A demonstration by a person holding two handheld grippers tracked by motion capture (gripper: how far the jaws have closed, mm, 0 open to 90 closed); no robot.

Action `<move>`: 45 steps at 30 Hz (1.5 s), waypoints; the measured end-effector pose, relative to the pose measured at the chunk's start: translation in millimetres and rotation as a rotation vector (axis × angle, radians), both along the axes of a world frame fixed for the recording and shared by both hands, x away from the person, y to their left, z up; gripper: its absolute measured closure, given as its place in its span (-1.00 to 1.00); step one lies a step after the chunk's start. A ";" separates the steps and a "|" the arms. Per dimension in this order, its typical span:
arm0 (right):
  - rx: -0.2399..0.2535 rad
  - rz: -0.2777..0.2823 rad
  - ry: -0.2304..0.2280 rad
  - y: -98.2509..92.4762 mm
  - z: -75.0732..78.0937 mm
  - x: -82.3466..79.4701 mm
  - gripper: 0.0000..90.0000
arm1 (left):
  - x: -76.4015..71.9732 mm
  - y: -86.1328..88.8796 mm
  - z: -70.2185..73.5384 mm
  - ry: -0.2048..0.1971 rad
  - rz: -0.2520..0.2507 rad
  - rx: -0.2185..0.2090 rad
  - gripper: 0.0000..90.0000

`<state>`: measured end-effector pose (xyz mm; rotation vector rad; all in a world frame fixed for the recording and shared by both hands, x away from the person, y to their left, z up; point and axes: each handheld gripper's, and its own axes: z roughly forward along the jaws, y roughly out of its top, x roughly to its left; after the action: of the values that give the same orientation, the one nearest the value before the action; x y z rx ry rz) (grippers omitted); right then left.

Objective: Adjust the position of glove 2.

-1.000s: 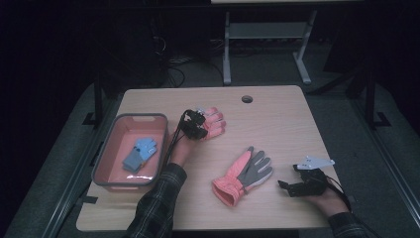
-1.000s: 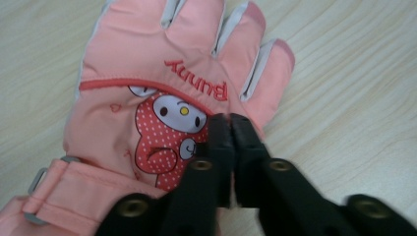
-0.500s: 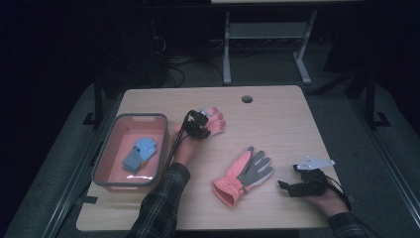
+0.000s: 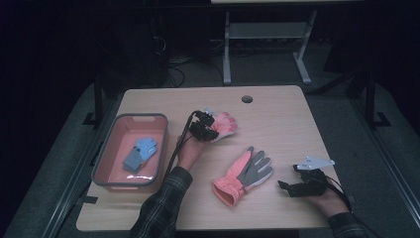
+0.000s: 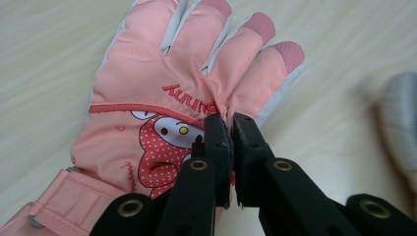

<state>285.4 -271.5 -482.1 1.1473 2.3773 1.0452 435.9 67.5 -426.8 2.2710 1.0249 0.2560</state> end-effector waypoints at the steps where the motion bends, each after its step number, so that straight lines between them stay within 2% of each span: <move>1: 0.002 -0.001 0.001 0.2 0.0 -0.1 -0.70 | -2.8 -5.2 -0.3 0.003 -0.013 -0.005 0.91; 4: 0.002 -0.002 0.001 0.2 0.0 -0.1 -0.70 | -9.9 -19.9 -2.1 0.007 -0.045 -0.007 0.90; 5: 0.000 0.000 0.000 -0.1 0.0 0.0 -0.70 | -11.6 -24.0 -3.2 0.003 -0.053 -0.009 0.84; 6: 0.000 0.000 0.000 -0.1 0.0 0.0 -0.70 | -12.7 -26.5 -3.4 -0.001 -0.065 0.002 0.84; 8: 0.001 0.000 0.001 -0.1 0.1 0.0 -0.70 | -13.6 -28.3 -2.5 -0.011 -0.085 0.004 0.67; 12: 0.003 0.001 0.001 0.1 0.0 -0.3 -0.70 | -10.6 -20.1 7.6 -0.060 -0.091 0.002 0.39; 15: 0.004 0.001 0.002 0.2 0.0 -0.3 -0.70 | -3.1 -5.4 16.8 -0.084 -0.091 0.011 0.20; 17: 0.005 0.001 0.001 0.4 -0.1 -0.5 -0.70 | 2.7 4.0 19.2 -0.084 -0.092 0.028 -0.01; 19: 0.003 0.002 0.002 0.4 0.0 -0.4 -0.70 | 6.9 10.8 18.1 -0.103 -0.097 0.057 -0.07; 23: 0.005 0.001 0.001 0.5 -0.1 -0.5 -0.70 | 14.3 15.4 5.7 -0.069 -0.114 0.083 -0.17; 24: 0.005 0.001 0.001 0.4 -0.1 -0.5 -0.70 | 15.6 15.2 1.4 -0.054 -0.114 0.093 -0.18; 25: 0.003 0.002 0.002 0.4 0.0 -0.5 -0.70 | 18.4 15.5 -6.4 -0.026 -0.125 0.082 -0.17; 29: 0.004 0.002 0.002 0.3 0.0 -0.4 -0.70 | 20.8 15.7 -13.4 0.002 -0.127 0.065 -0.02; 32: 0.004 0.002 0.002 0.2 0.0 -0.4 -0.70 | 21.3 16.1 -11.0 0.012 -0.138 0.080 0.30; 33: 0.004 0.002 0.002 0.2 0.0 -0.4 -0.70 | 21.1 16.0 -9.7 0.014 -0.127 0.069 0.44; 34: 0.004 0.001 0.002 0.3 0.0 -0.4 -0.70 | 21.3 17.0 -7.5 0.021 -0.123 0.076 0.53; 35: 0.005 0.004 0.002 0.3 0.0 -0.5 -0.70 | 20.5 17.8 -4.5 0.029 -0.103 0.059 0.67; 40: 0.004 0.004 0.000 0.4 0.2 -0.8 -0.68 | 18.4 22.8 1.2 0.043 -0.067 0.017 0.75; 41: 0.005 0.003 0.001 0.4 0.4 -0.9 -0.62 | 17.9 24.2 3.3 0.047 -0.067 0.018 0.76; 43: 0.015 0.011 0.016 -1.5 5.5 -1.0 -0.38 | 15.7 27.2 8.4 0.059 -0.055 -0.009 0.77; 45: 0.032 0.016 0.007 -1.8 13.3 -3.0 0.07 | 13.3 30.3 13.9 0.063 -0.052 -0.019 0.77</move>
<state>282.4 -273.4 -468.9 1.1470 2.3875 1.0901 449.2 97.8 -412.8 2.2979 0.9947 0.1536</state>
